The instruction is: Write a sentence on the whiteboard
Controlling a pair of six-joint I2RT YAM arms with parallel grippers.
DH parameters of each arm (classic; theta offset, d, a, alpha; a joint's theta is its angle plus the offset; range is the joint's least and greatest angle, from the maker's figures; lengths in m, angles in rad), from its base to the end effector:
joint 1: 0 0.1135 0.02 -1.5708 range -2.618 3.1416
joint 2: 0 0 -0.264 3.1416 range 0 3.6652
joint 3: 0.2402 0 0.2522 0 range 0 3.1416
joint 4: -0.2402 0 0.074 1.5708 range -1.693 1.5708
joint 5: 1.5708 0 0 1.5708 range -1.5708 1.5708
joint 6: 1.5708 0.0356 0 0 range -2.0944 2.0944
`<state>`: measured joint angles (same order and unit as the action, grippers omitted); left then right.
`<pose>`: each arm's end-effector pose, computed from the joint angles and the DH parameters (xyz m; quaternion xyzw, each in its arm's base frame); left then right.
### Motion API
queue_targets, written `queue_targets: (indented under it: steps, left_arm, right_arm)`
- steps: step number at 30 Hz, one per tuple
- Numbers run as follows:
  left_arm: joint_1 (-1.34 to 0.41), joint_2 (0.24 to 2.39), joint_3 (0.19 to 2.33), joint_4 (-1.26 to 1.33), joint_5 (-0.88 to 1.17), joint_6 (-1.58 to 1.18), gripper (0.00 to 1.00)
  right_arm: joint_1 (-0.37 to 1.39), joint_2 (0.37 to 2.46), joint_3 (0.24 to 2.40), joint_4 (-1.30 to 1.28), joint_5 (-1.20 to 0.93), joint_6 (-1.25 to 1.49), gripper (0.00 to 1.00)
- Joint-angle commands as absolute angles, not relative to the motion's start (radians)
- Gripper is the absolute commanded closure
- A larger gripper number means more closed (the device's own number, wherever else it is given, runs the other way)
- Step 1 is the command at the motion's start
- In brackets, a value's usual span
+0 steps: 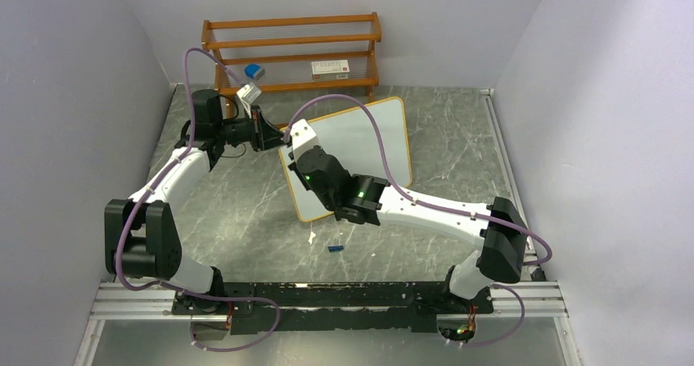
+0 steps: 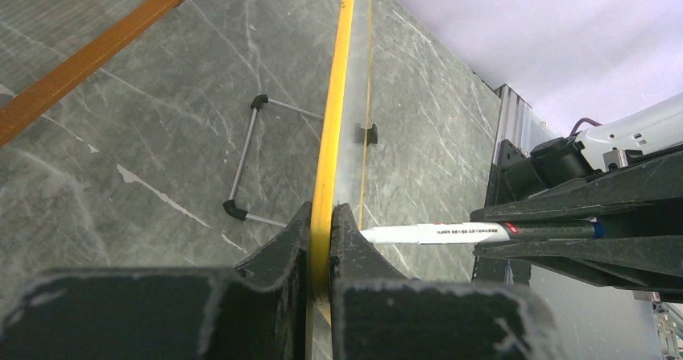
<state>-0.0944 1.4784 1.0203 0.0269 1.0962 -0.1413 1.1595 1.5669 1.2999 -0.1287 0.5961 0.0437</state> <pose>0.3195 -0.0621 0.2841 0.2642 0.7251 -0.4898 0.4057 0.1649 0.3280 0.3309 -0.2831 0.7611 0.0984 0.5752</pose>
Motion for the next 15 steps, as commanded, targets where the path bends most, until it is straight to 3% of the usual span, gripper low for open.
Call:
queue_targets:
  steps: [1, 15]
  left_arm:
    - [-0.117, 1.522, 0.997, -0.068, 0.981, -0.012, 0.95]
    - [-0.118, 1.523, 0.997, -0.068, 0.983, -0.012, 0.95]
  right_arm:
    - [1.158, 1.563, 1.324, -0.104, 0.61, 0.039, 1.0]
    - [1.152, 1.585, 1.332, -0.124, 0.623, 0.04, 1.0]
